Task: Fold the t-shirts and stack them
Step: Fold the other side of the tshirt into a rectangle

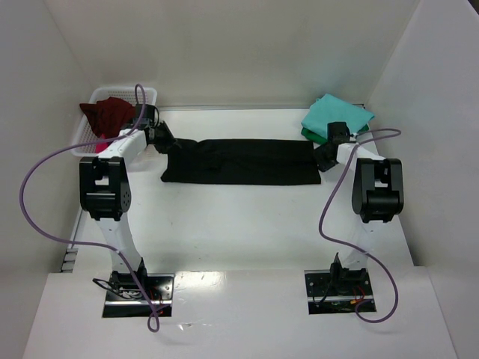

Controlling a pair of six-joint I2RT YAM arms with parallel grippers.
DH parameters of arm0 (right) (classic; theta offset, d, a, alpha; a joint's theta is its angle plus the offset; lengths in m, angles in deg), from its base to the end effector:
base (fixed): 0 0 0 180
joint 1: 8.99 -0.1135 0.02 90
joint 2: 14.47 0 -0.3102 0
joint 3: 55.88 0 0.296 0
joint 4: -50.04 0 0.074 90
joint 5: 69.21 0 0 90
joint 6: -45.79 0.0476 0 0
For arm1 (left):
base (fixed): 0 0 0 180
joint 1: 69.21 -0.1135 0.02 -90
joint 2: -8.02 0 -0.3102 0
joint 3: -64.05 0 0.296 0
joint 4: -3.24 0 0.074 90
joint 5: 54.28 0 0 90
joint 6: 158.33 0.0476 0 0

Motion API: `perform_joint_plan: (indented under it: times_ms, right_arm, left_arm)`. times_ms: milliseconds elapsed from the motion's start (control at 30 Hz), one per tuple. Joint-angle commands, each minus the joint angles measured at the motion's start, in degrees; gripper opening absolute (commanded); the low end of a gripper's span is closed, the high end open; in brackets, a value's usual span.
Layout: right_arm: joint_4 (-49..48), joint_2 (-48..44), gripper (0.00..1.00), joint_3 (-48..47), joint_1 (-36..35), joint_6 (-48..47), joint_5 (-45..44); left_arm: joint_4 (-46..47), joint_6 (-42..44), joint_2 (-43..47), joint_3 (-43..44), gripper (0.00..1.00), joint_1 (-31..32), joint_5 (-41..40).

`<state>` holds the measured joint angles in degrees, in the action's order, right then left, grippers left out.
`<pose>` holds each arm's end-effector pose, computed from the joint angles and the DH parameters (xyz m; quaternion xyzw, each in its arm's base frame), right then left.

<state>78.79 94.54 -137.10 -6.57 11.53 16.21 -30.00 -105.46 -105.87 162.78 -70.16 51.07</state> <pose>0.4493 -0.0228 0.1675 0.4751 0.8307 0.0949 0.2742 0.5111 -0.0041 0.2301 -0.2574 0.8912 -0.2280 0.2958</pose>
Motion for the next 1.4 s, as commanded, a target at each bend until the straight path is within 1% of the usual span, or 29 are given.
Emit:
perform_joint_plan:
  times_ms: [0,33,67,100,167,233,300,367,400,467,600,767,900,1033,1133,1267,1367]
  right_arm:
    - [-2.9,0.4,0.6,-4.6,0.4,-3.8,-0.3]
    - [-2.9,-0.7,0.67,-5.6,0.4,-5.3,-0.3]
    - [-2.9,-1.3,0.71,-5.7,0.4,-6.1,-0.3]
    - [-2.9,-2.9,0.73,-6.3,0.4,-7.0,-0.8]
    - [-4.3,-5.0,0.78,-7.1,-0.2,-9.6,-1.3]
    - [-4.9,-7.0,0.8,-8.4,-0.9,-11.3,-1.4]
    - [-6.0,-8.5,0.8,-9.3,-2.3,-12.8,2.6]
    - [-6.6,-8.6,0.8,-11.1,-3.0,-14.0,6.6]
    - [-6.7,-8.5,0.79,-11.7,-4.0,-14.2,10.0]
    - [-7.2,-7.3,0.79,-12.8,-7.2,-14.2,12.9]
    - [-9.1,-3.8,0.79,-12.4,-15.1,-14.7,14.8]
    - [-12.1,1.4,0.79,-10.5,-22.3,-14.1,17.2]
    - [-13.1,6.1,0.79,-12.8,-26.2,-14.0,18.8]
    - [-13.4,12.1,0.78,-17.0,-28.8,-14.3,21.9]
    - [-13.4,14.1,0.76,-18.2,-30.0,-14.0,23.1]
    - [-16.1,14.6,0.74,-18.5,-30.7,-12.8,23.4]
    - [-16.7,16.2,0.74,-19.9,-31.3,-12.2,24.3]
  left_arm:
    - [0.8,1.6,-1.6,3.2,0.38,-0.6,0.8]
    - [0.8,1.6,-1.6,3.7,0.48,-0.6,0.8]
    - [0.8,1.6,-1.6,3.8,0.55,-0.6,0.8]
    - [0.8,1.6,-1.0,4.2,0.69,-0.6,0.8]
    - [0.8,1.6,0.4,4.3,0.85,-0.6,0.8]
    - [0.8,2.1,1.6,3.8,0.92,-0.6,0.1]
    - [0.8,2.8,3.5,3.8,0.94,-0.6,-0.6]
    - [-0.3,3.5,4.6,3.1,0.95,-0.6,-0.6]
    - [-0.5,3.5,5.5,2.4,0.95,-0.6,-0.6]
    - [-0.5,4.1,7.5,0.6,0.95,-0.6,0.9]
    - [1.9,4.1,10.8,-8.4,0.95,0.4,3.5]
    - [2.4,4.7,12.0,-14.3,0.95,1.3,4.1]
    - [3.1,4.7,11.5,-15.0,0.95,1.3,4.6]
    - [4.6,4.1,10.0,-15.0,0.91,1.3,6.3]
    - [5.1,3.6,9.1,-14.7,0.89,1.3,6.3]
    - [5.1,3.5,7.6,-14.0,0.87,1.3,5.7]
    - [5.1,3.5,7.1,-14.0,0.83,1.3,5.7]
